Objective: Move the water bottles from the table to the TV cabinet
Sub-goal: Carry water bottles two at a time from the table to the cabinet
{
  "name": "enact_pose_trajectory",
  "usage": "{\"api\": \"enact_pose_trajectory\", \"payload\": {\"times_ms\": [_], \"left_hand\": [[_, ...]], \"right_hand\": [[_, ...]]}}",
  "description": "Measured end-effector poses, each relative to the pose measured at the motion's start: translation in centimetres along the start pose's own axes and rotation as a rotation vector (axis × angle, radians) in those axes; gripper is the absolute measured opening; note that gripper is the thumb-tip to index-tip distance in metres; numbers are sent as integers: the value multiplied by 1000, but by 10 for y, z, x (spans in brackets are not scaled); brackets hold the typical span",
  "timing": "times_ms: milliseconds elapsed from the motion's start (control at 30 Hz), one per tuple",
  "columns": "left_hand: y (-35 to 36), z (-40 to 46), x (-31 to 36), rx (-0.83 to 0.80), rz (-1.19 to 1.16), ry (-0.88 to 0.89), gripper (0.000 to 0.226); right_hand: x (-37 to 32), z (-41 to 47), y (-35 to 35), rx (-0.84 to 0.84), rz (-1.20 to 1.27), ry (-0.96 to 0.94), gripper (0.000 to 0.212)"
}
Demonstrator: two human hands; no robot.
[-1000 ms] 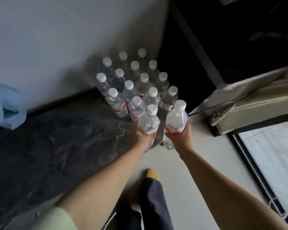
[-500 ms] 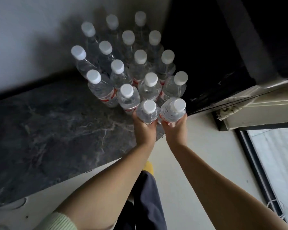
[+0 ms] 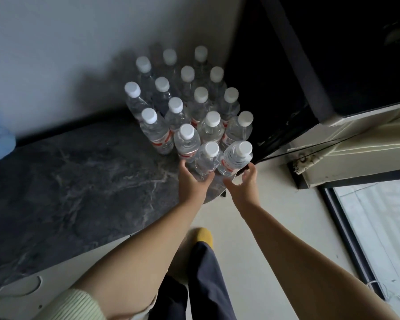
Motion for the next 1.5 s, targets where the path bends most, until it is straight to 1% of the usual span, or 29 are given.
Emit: {"api": "enact_pose_trajectory", "payload": {"times_ms": [133,267,333,400,467,567,700,767,867,1000,1067,1167,1267,1367,1433,1500], "left_hand": [[-17,-13,27,-31,28,33,78],[-45,-34,70,-53,49,98,67],[-59,-42,100,-99,114,169,60],[-71,-48,131,-174,232,232,55],[-85,-54,163,-239,383,278,54],[-110,-65,203,-254,549,339,50],[-149,-80,247,-265,842,561,49],[-172,-86,266,-243,943,629,51],[-201,-95,291,-169,1019,678,51],[-241,-110,303,-96,1062,657,50],[-270,-116,297,-29,1085,598,49],[-318,-128,283,136,1016,450,48],[-373,-159,260,357,927,320,44],[-423,-205,225,489,887,209,46],[-450,-239,199,564,875,97,53],[-472,-279,168,654,877,-22,54]], "right_hand": [[-25,-28,-13,77,7,-15,84],[-60,-67,-40,165,-36,-56,83],[-83,-85,-57,184,-91,-100,81],[-108,-103,-73,195,-161,-177,76],[-136,-123,-89,216,-288,-262,70],[-171,-147,-105,223,-571,-336,61],[-209,-167,-115,213,-849,-426,55],[-229,-177,-113,201,-966,-485,55],[-263,-190,-102,176,-1042,-547,53],[-307,-208,-74,149,-1112,-677,49],[-326,-217,-54,102,-1170,-774,51],[-353,-235,-22,36,-1226,-977,51],[-368,-260,17,-18,-1257,-1174,50],[-366,-295,58,-107,-1237,-1337,48],[-359,-323,83,-196,-1242,-1416,46],[-348,-359,111,-261,-1273,-1523,46]]}}
Point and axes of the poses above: each hand's wrist, its own z-axis towards the middle knuckle, its own y-axis out of the palm, x = y × z, the point moved 3 cm from there along z, towards the middle knuckle, and after that the axes turned 15 degrees about -z, right-handed, at the moved point
